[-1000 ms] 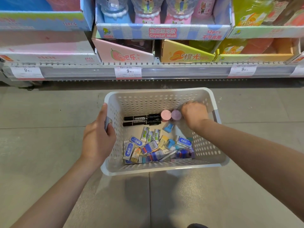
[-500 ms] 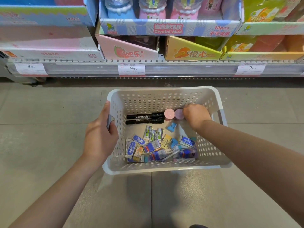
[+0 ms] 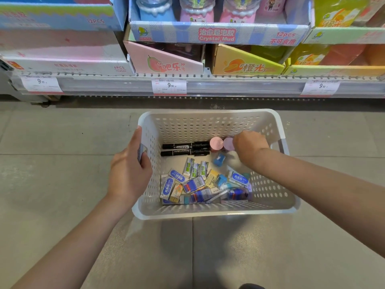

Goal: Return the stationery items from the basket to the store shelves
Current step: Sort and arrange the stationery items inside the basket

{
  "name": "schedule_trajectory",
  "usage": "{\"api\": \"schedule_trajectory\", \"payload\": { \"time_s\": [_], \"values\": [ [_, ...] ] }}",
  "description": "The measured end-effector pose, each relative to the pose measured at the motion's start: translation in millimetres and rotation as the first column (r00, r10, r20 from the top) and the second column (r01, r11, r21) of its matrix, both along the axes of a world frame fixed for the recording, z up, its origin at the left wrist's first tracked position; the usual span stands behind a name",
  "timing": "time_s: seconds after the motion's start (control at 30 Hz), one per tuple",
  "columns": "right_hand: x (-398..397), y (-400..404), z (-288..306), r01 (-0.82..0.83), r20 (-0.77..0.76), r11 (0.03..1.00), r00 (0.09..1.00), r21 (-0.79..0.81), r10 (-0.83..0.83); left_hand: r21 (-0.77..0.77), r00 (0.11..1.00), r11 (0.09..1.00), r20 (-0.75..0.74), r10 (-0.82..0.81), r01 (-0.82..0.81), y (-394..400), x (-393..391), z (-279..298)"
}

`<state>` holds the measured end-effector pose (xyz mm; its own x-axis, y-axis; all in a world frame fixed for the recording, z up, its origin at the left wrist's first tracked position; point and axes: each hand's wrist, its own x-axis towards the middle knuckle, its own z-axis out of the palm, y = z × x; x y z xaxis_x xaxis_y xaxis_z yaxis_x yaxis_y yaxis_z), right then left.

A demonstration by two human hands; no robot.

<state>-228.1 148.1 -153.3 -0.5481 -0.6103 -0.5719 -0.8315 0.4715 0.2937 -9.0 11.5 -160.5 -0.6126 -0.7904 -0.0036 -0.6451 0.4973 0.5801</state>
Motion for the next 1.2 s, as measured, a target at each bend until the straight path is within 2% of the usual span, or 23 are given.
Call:
{"api": "schedule_trajectory", "payload": {
  "time_s": [0.07,0.13,0.2,0.27,0.33,0.5,0.7,0.83,1.03,1.2],
  "values": [
    [16.7,-5.8,8.2,-0.063,0.016,0.998,0.998,-0.02,0.064,-0.002,1.0,1.0,-0.004,0.007,-0.007,-0.3,-0.1,-0.6],
    [38.5,-14.6,9.3,-0.204,0.065,0.973,0.975,-0.104,0.211,-0.006,1.0,1.0,-0.006,0.013,-0.013,-0.3,-0.8,-1.3],
    [58.2,-23.1,-5.0,-0.359,0.221,0.906,0.887,-0.225,0.406,-0.01,1.0,1.0,-0.004,0.017,-0.017,-0.4,-1.0,-1.6],
    [69.2,-30.5,-28.2,-0.428,0.383,0.854,0.766,-0.297,0.517,-0.012,1.0,1.0,-0.006,0.021,-0.022,-0.5,-0.9,-1.4],
    [76.4,-37.7,-48.6,-0.466,0.403,0.834,0.731,-0.296,0.551,-0.012,1.0,1.0,-0.008,0.014,-0.014,0.1,-1.0,-0.5],
    [76.4,-40.9,-71.2,-0.482,0.386,0.859,0.769,-0.175,0.51,-0.005,1.0,1.0,-0.01,0.015,-0.015,0.1,-0.9,-0.2],
    [63.6,-24.4,-68.5,-0.5,0.355,0.848,0.771,-0.178,0.529,0.061,1.0,0.998,-0.025,-0.004,0.005,-0.5,0.1,0.2],
    [72.8,-40.8,-71.7,-0.326,0.348,0.907,0.845,-0.266,0.406,0.061,1.0,0.998,-0.021,-0.001,0.003,0.1,-0.2,0.4],
    [93.4,-63.4,-81.3,-0.131,0.329,0.955,0.919,-0.266,0.218,0.064,1.0,0.998,-0.017,0.005,-0.004,0.5,-0.7,1.1],
    [95.2,-72.7,-82.7,-0.185,0.234,0.929,0.935,-0.321,0.267,0.108,1.0,0.994,-0.023,0.003,0.0,-0.4,0.2,1.1]
  ]
}}
